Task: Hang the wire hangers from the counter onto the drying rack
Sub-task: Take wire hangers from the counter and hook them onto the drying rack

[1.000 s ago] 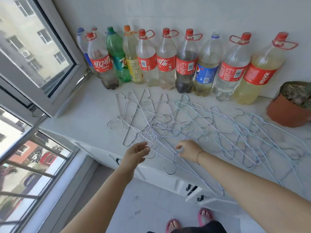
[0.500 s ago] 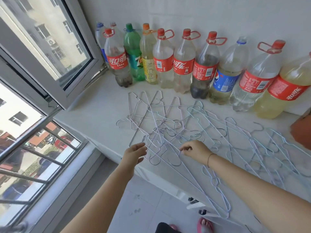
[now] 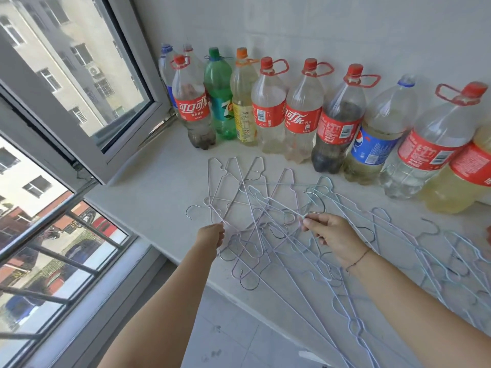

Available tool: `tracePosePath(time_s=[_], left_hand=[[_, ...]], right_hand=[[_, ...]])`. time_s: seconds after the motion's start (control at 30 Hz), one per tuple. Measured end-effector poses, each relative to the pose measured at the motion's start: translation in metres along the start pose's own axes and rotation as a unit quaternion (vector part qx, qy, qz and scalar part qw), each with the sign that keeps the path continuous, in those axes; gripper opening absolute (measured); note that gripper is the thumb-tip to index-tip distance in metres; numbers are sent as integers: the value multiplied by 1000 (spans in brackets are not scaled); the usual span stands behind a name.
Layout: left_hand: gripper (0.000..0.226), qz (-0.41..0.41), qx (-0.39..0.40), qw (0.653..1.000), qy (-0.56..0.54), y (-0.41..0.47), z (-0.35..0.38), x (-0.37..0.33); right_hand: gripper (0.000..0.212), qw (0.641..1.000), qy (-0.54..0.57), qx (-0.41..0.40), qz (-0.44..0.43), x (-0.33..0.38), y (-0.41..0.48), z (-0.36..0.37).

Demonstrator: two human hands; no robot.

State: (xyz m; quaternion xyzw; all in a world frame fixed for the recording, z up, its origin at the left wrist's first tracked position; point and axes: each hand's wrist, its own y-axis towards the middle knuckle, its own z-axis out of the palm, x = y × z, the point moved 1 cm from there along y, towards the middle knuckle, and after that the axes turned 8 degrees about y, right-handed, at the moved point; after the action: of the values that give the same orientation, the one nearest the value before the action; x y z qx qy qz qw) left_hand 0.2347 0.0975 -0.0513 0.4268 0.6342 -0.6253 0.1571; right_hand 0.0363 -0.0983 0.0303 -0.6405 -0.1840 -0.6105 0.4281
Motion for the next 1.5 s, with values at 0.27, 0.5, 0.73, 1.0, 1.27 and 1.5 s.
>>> tracePosePath(time_s=[0.27,0.5,0.73,1.0,1.27,1.5], left_hand=[[16,-40,-9,999,-31,19,7,-3],[11,-12,42,996,-82,12,4,-20],[9,91,125,981,-117,-17,12,-53],[13,179,156,971,-39,-79,-1,-75],[19,270,117,950,106,-137,-58,-73],[19,341,-7,919,199,-198,-118,-70]], right_hand=[[18,999,28,-20,4,7,7,2],[15,1000,27,-13,-2,14,10,6],[15,999,35,-27,-16,21,7,11],[15,996,34,-55,-65,51,-4,25],[17,991,87,-52,-86,105,-5,17],[18,993,-16,-3,-121,158,-26,5]])
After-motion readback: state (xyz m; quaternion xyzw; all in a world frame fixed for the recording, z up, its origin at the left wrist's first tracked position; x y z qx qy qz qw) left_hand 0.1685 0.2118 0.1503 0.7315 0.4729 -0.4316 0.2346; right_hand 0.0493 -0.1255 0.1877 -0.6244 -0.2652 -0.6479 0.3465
